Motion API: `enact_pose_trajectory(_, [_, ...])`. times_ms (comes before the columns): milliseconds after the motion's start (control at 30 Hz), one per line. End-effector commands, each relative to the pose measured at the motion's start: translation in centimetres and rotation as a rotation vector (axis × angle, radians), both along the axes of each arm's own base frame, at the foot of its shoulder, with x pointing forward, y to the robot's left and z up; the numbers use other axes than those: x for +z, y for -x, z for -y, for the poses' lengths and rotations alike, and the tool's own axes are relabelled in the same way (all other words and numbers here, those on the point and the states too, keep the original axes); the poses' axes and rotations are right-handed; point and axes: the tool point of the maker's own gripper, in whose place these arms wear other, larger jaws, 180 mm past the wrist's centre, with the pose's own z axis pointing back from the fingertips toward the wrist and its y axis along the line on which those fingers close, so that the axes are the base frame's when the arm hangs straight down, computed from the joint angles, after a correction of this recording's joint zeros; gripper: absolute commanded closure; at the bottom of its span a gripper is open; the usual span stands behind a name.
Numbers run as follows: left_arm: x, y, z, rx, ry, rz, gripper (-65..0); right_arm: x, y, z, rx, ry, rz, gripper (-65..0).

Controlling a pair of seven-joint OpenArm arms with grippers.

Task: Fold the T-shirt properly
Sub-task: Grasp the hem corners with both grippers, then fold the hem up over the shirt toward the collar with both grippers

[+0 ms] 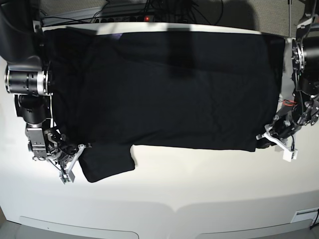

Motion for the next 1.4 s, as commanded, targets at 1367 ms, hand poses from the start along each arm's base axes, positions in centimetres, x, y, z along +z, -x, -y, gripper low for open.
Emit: enact_pose_trajectory(1367, [9.6,7.3,-3.0,-0.046,0.024,0.291,0.0,9.6,10.9,-3.3,0.124,-0.17,0.234,0.0])
